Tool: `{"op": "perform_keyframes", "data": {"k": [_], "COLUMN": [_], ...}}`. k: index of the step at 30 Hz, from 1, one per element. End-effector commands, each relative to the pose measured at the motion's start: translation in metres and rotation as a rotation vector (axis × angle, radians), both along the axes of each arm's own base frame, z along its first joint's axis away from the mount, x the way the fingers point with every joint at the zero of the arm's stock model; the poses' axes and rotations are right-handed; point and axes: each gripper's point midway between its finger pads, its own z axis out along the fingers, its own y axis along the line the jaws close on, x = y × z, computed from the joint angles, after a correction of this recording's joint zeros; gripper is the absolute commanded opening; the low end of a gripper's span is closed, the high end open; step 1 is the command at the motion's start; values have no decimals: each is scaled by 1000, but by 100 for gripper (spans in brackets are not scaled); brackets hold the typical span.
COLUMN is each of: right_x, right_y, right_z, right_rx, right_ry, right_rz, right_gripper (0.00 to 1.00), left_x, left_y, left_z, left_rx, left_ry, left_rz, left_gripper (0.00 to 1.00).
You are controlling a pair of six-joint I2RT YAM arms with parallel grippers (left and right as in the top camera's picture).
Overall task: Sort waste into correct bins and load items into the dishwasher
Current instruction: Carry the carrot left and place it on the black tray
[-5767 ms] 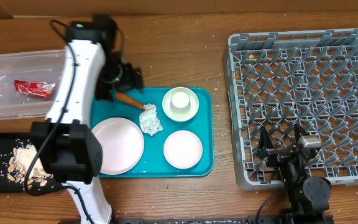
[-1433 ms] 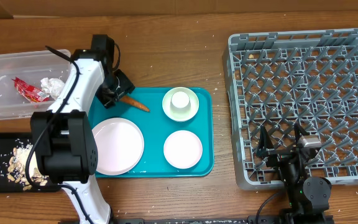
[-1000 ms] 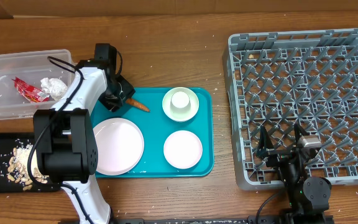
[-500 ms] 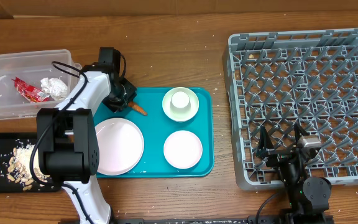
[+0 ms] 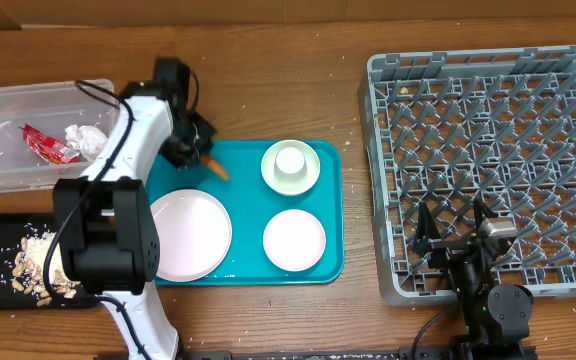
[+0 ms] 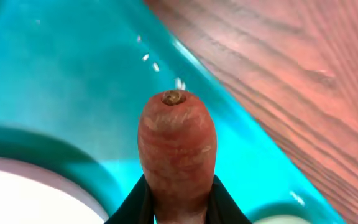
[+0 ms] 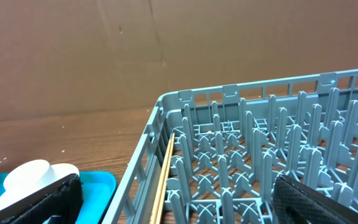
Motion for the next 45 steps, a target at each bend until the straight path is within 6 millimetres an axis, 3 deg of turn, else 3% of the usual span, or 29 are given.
{"op": "perform_keyframes", "data": {"k": [1, 6, 11, 17, 24, 30, 36, 45], "right_x": [0, 0, 0, 0, 0, 0, 0, 0], "right_y": [0, 0, 0, 0, 0, 0, 0, 0], "right_z": [-2, -2, -2, -2, -2, -2, -2, -2], "right_rx": [-3, -3, -3, -3, -3, -3, -3, -3], "right_ry": [-5, -5, -5, -5, -5, -5, -5, -5], "right_rz": [-1, -1, -1, -1, -1, -1, -1, -1], "right_gripper": [100, 100, 100, 100, 100, 100, 100, 100], "left_x": [19, 19, 3, -37, -76, -108, -138, -170], "left_y": [-3, 6, 33, 99, 176, 222, 249, 273], "left_z": [39, 78, 114, 145, 175, 169, 150, 77], "left_rx": [5, 46, 117, 210, 211, 192, 175, 165], "left_ry": [-64, -66, -24, 50, 15, 74, 156, 267], "left_rz": [-49, -45, 0, 221, 455, 604, 726, 813], "left_gripper": [4, 4, 4, 5, 5, 5, 5, 6]}}
